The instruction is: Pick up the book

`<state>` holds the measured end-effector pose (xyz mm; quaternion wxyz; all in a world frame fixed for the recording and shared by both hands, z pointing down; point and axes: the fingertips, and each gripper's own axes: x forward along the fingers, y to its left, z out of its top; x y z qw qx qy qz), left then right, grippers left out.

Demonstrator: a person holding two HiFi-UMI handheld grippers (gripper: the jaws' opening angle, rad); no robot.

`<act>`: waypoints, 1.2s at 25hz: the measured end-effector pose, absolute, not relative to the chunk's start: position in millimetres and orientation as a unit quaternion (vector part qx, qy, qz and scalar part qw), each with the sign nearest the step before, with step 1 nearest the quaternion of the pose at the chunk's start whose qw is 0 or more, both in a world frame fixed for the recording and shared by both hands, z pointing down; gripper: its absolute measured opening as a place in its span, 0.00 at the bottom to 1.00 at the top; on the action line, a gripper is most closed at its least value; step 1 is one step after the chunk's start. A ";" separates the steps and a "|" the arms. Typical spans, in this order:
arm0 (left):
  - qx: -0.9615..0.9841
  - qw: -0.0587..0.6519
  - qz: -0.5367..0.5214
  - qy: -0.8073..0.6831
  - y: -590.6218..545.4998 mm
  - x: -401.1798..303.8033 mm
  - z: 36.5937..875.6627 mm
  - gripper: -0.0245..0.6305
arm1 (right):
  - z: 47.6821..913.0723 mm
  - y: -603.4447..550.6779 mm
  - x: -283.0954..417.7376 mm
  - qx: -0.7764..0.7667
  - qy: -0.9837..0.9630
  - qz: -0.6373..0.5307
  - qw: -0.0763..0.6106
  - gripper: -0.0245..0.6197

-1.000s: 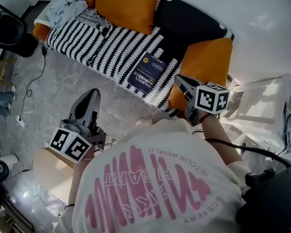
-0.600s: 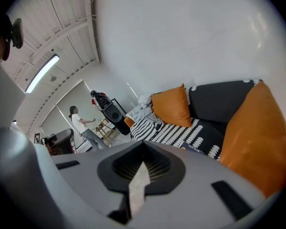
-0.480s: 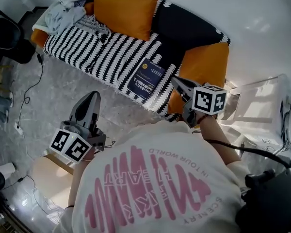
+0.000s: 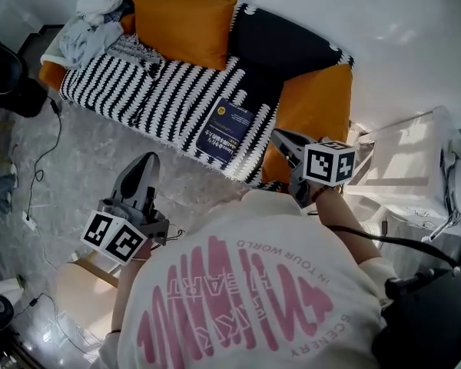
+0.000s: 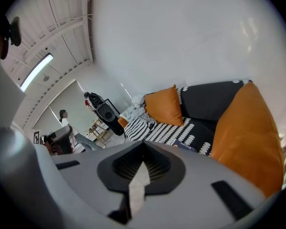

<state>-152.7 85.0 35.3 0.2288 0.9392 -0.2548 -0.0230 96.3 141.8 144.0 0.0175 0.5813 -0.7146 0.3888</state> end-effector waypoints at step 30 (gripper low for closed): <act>0.891 0.313 0.028 -0.327 64.9 -121.2 92.8 0.05 | 216.5 79.1 116.0 0.492 -0.728 0.466 0.102 0.05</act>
